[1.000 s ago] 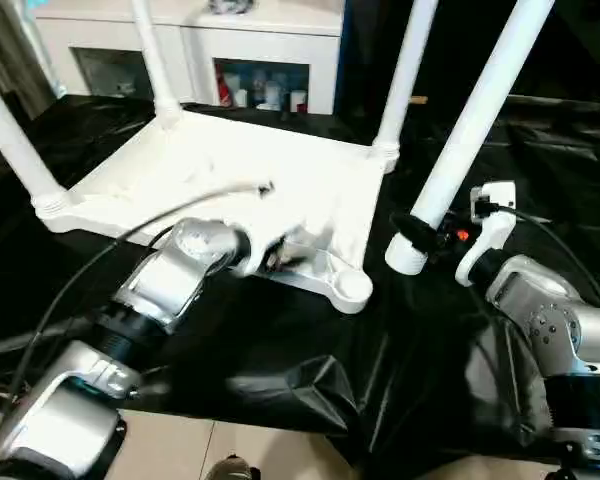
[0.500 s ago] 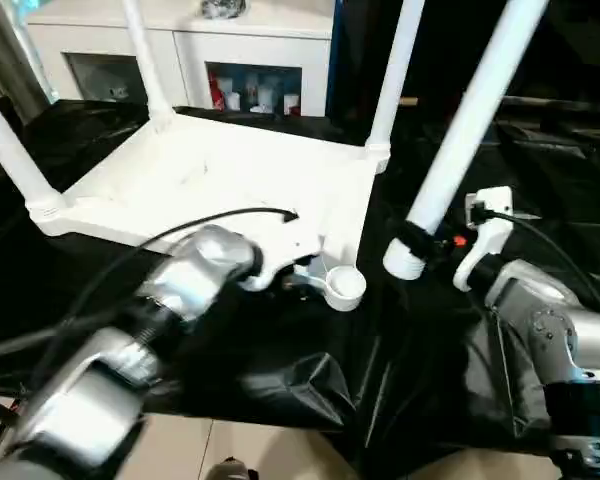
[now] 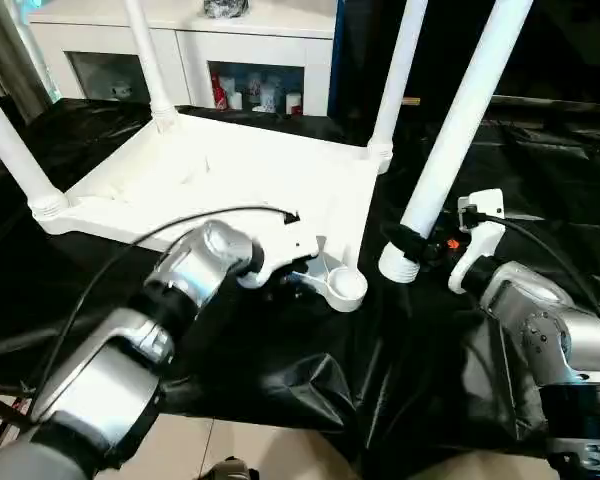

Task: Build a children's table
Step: Pick table leg, then rotate table base

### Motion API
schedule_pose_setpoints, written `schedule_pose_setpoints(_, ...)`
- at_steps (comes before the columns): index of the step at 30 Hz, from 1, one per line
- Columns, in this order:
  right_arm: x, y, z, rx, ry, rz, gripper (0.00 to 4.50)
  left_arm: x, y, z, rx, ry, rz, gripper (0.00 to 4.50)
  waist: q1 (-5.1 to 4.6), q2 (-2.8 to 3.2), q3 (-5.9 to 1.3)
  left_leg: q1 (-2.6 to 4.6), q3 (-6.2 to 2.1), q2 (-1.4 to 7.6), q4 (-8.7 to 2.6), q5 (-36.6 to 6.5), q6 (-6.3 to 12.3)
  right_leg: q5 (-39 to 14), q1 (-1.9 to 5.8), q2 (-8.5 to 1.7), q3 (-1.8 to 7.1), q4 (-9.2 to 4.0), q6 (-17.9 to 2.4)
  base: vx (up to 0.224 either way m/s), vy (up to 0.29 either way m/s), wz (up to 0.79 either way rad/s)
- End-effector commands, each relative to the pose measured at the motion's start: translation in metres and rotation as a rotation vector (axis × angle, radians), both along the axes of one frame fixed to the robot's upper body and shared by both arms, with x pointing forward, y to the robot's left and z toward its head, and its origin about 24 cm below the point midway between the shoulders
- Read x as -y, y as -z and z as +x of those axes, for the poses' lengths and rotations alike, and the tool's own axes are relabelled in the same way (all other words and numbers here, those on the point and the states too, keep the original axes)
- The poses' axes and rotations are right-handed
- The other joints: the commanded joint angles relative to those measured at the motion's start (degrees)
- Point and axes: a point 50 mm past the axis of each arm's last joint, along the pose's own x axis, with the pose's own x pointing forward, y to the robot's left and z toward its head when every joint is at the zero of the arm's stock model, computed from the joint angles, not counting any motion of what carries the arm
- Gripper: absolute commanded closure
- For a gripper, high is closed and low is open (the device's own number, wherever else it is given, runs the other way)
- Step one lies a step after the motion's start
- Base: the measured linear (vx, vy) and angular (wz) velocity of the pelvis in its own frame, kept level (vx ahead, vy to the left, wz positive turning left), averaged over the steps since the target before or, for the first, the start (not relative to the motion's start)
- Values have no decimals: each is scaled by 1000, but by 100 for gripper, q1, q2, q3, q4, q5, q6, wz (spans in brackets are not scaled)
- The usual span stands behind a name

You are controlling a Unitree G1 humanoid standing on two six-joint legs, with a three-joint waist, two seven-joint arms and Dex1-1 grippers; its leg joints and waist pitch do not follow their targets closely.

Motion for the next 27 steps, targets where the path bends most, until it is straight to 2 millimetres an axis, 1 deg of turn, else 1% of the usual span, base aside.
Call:
schedule_pose_setpoints(1,-1,-4,0,33,-11,-20,259,4,-5,2,3,30,5,265,26,-24,-479,84,-86,214,-395,-1199,96,-1738,382,-432,300,-424,-840,0,0,0)
schedule_pose_setpoints(3,-1,-4,0,33,-11,-19,259,4,-5,1,-3,37,4,270,31,-22,-480,89,-89,221,-398,-1209,89,-1727,383,-435,300,-414,-855,0,0,0)
schedule_pose_setpoints(4,-1,-4,0,33,-11,-19,259,5,-5,1,-5,39,6,283,29,-26,-479,87,-88,218,-397,-1210,91,-1731,385,-435,300,-417,-856,0,0,0)
schedule_pose_setpoints(5,-2,-4,0,33,-11,-20,259,5,-3,0,-13,54,24,305,32,-15,-480,92,-90,221,-396,-1228,89,-1724,385,-439,302,-416,-870,0,0,0)
schedule_pose_setpoints(9,-2,-3,-1,32,-13,-23,259,2,1,-2,-43,83,67,316,30,-2,-485,90,-95,224,-398,-1219,85,-1655,391,-437,303,-410,-886,0,0,0)
schedule_pose_setpoints(10,-2,-3,-1,32,-13,-24,259,2,1,-3,-49,92,74,333,30,5,-485,90,-95,224,-399,-1216,89,-1624,388,-434,304,-407,-899,0,0,0)
schedule_pose_setpoints(11,-2,-3,-2,32,-14,-26,259,2,2,-4,-58,113,82,346,27,6,-482,93,-97,225,-403,-1245,85,-1606,389,-434,304,-411,-918,0,0,0)
schedule_pose_setpoints(12,-2,-2,-2,32,-14,-36,259,1,3,-8,-78,153,96,346,28,2,-484,97,-98,227,-408,-1259,80,-1613,395,-442,305,-409,-925,0,0,0)
schedule_pose_setpoints(13,-2,-1,-2,32,-13,-39,259,0,4,-13,-115,197,108,346,29,17,-482,96,-103,230,-412,-1266,74,-1618,397,-444,306,-405,-928,0,0,0)
schedule_pose_setpoints(14,-2,-1,-2,32,-13,-40,259,-1,4,-14,-125,208,111,351,21,9,-487,90,-103,241,-418,-1219,61,-1545,405,-454,315,-386,-959,0,0,0)
schedule_pose_setpoints(15,-2,-1,-2,31,-13,-40,259,-1,4,-16,-141,224,113,365,17,12,-478,92,-92,237,-414,-1228,66,-1527,389,-445,319,-393,-980,0,0,0)
schedule_pose_setpoints(16,-2,-1,-2,31,-13,-40,259,-1,4,-16,-141,224,113,365,17,19,-481,99,-94,242,-412,-1245,66,-1491,395,-454,321,-381,-1027,0,0,0)
schedule_pose_setpoints(17,-2,-1,-3,31,-15,-42,259,0,4,-21,-175,248,110,375,23,20,-481,106,-93,247,-413,-1256,59,-1477,395,-452,319,-375,-1049,0,0,0)
schedule_pose_setpoints(18,-2,-1,-3,31,-16,-42,259,0,4,-22,-185,255,109,381,22,26,-478,110,-98,256,-423,-1288,48,-1518,394,-458,321,-378,-1053,0,0,0)
schedule_pose_setpoints(19,-2,0,-3,30,-17,-44,259,0,5,-25,-198,265,107,381,14,23,-469,106,-91,243,-421,-1306,53,-1569,389,-449,319,-393,-1038,0,0,0)
schedule_pose_setpoints(20,-3,0,-3,30,-17,-44,259,1,6,-26,-204,260,98,386,9,38,-471,111,-98,258,-429,-1335,23,-1567,393,-455,323,-383,-1057,0,0,0)
schedule_pose_setpoints(21,-3,0,-3,30,-17,-44,259,2,7,-27,-205,255,91,402,10,45,-465,112,-100,256,-429,-1369,20,-1590,387,-450,319,-390,-1055,0,0,0)
schedule_pose_setpoints(22,-3,0,-3,31,-17,-44,259,3,7,-28,-205,243,81,405,10,41,-465,120,-94,248,-424,-1419,13,-1641,390,-452,319,-398,-1046,0,0,0)
schedule_pose_setpoints(23,-4,0,-3,32,-17,-43,259,6,8,-29,-212,200,32,407,8,40,-463,118,-94,242,-425,-1446,13,-1738,397,-453,317,-412,-1012,0,0,0)
schedule_pose_setpoints(25,-5,0,-3,32,-17,-42,259,7,9,-30,-219,176,4,412,6,34,-460,112,-98,248,-426,-1429,17,-1725,402,-458,315,-400,-1034,0,0,0)
schedule_pose_setpoints(26,-5,0,-3,32,-17,-41,259,8,9,-31,-221,161,-16,424,0,35,-462,113,-90,230,-421,-1436,56,-1826,397,-448,309,-423,-996,0,0,0)
schedule_pose_setpoints(27,-5,0,-3,32,-15,-37,259,9,9,-31,-226,131,-45,424,-5,31,-465,110,-90,232,-419,-1423,64,-1841,400,-449,312,-420,-987,0,0,0)
